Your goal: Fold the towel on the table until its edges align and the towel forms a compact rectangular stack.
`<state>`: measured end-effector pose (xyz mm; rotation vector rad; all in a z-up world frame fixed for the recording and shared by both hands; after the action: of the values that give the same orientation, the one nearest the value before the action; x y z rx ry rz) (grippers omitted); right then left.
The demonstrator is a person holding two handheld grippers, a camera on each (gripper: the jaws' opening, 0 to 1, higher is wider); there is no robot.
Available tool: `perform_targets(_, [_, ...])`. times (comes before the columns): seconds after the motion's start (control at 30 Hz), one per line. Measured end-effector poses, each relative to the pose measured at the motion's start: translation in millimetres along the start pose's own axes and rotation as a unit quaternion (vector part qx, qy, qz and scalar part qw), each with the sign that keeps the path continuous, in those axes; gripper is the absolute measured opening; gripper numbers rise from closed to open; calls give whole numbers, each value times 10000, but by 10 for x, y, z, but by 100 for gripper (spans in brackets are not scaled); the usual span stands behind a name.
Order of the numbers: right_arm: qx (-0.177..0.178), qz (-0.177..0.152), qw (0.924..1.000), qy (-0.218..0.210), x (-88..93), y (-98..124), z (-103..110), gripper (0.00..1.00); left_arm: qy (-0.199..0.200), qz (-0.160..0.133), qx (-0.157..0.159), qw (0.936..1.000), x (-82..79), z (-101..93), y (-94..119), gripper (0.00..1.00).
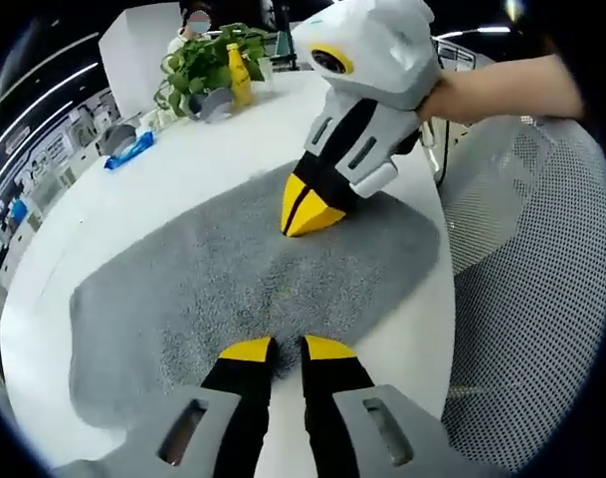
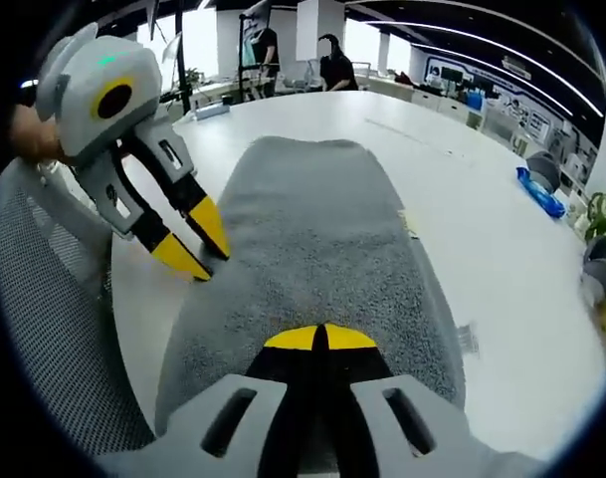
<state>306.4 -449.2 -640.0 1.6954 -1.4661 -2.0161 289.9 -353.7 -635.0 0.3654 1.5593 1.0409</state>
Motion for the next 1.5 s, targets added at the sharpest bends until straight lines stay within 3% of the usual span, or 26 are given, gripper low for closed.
perform_targets(0.4, [-626,-164,9977,-215,-79,-42,289,0,268,-82,-494,9984,163,340,106,11])
perform_targets(0.93, [-1002,-377,9932,-467,-165,-100,476,0,-4,-114,-900,9959,218,495,148,12])
perform_targets(1.03, [-945,-354,9936,514,-199,-92,487,0,12,-83,-969,9953,222,503,174,13])
perform_targets(1.07, [-915,-372,9931,631,-214,-89,487,0,-75,32,-1161,9932,228,540,211,16])
perform_targets(1.1, [-863,-423,9927,730,-241,-77,484,0,-453,105,-1329,9900,188,571,249,20])
perform_targets(1.17, [-764,-491,9919,883,-274,-64,456,0,-639,9,-1511,9864,107,585,291,20])
perform_targets(1.2, [-593,-571,9924,919,-307,-52,391,0,-874,-290,-1403,9858,-10,547,302,18])
perform_targets(1.27, [-226,-671,9940,832,-350,-15,241,0,-564,-700,-1184,9889,-136,468,322,18])
perform_targets(1.3, [-167,-678,9942,817,-352,-10,217,0,-532,-742,-1093,9898,-150,441,318,18])
perform_targets(1.33, [105,-594,9956,711,-295,12,81,0,-376,-854,-778,9926,-179,344,290,18])
perform_targets(1.43, [212,-249,9983,481,-120,10,-23,0,-140,-647,-90,9978,-100,107,180,17])
perform_targets(1.5, [163,-142,9988,439,-36,-17,-37,0,-186,-352,349,9986,9,-52,96,13])
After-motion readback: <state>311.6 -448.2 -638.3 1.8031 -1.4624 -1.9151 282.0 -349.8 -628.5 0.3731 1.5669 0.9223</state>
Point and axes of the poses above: the point that each gripper's makers call its tool centre point, and the gripper's own axes: y roughly backward along the fingers, z roughly to its left, x roughly out of its underside, the point moved 2 cm from there along y, roughly backward along the fingers, and after that the axes turned 6 degrees about y, right-handed, at the moved point
